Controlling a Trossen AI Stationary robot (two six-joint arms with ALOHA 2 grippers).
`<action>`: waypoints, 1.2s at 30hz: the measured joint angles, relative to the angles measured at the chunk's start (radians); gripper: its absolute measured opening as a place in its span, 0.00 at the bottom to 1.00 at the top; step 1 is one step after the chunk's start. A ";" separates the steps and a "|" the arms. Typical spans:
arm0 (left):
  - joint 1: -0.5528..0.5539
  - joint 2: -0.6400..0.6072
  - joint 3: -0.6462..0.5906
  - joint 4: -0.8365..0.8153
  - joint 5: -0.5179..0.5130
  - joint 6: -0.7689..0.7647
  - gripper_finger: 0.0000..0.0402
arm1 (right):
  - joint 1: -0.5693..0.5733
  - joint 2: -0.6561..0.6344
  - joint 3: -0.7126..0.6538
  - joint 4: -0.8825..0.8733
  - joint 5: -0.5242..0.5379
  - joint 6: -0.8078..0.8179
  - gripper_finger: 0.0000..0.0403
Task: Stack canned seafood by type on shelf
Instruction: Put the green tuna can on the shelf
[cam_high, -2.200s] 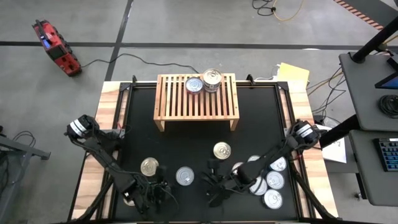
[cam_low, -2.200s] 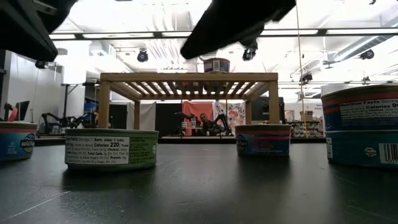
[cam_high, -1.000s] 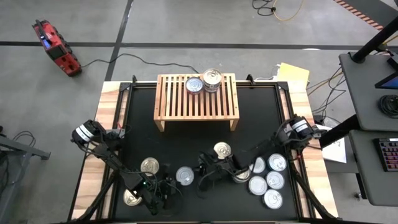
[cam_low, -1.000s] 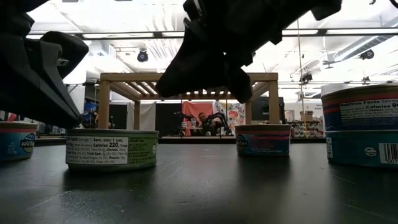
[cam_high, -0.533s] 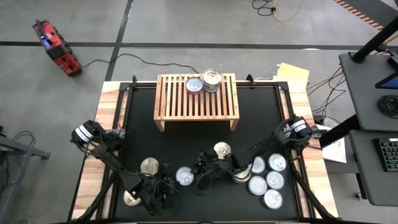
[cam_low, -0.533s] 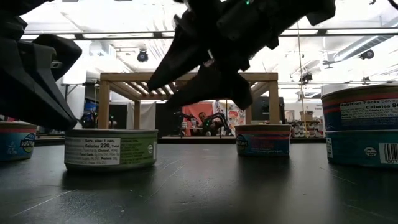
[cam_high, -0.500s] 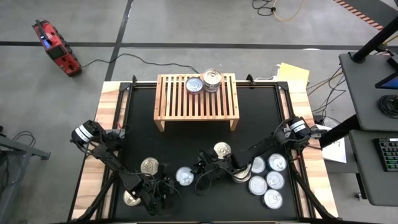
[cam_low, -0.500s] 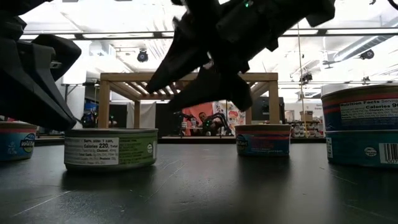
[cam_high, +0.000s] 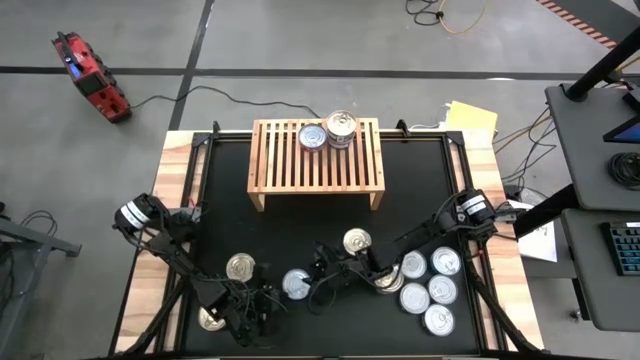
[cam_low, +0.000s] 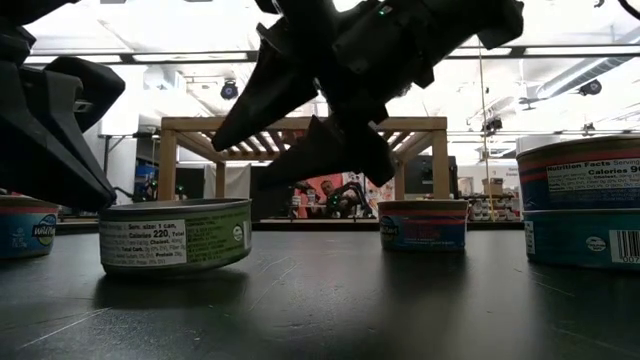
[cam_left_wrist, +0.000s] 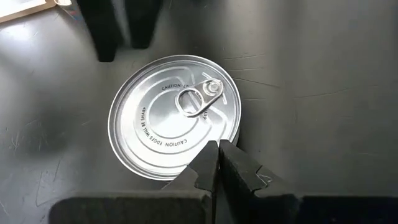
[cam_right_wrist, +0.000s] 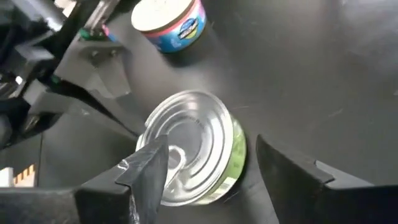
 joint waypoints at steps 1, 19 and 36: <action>-0.001 0.000 0.000 0.001 0.000 -0.006 0.00 | 0.000 0.000 0.000 -0.007 0.000 0.006 0.59; -0.012 0.002 -0.007 0.005 0.000 -0.038 0.00 | 0.001 0.054 -0.007 0.042 -0.028 0.055 0.63; -0.016 0.002 -0.137 0.260 0.011 -0.025 0.00 | -0.001 0.069 0.021 0.111 -0.112 -0.033 0.65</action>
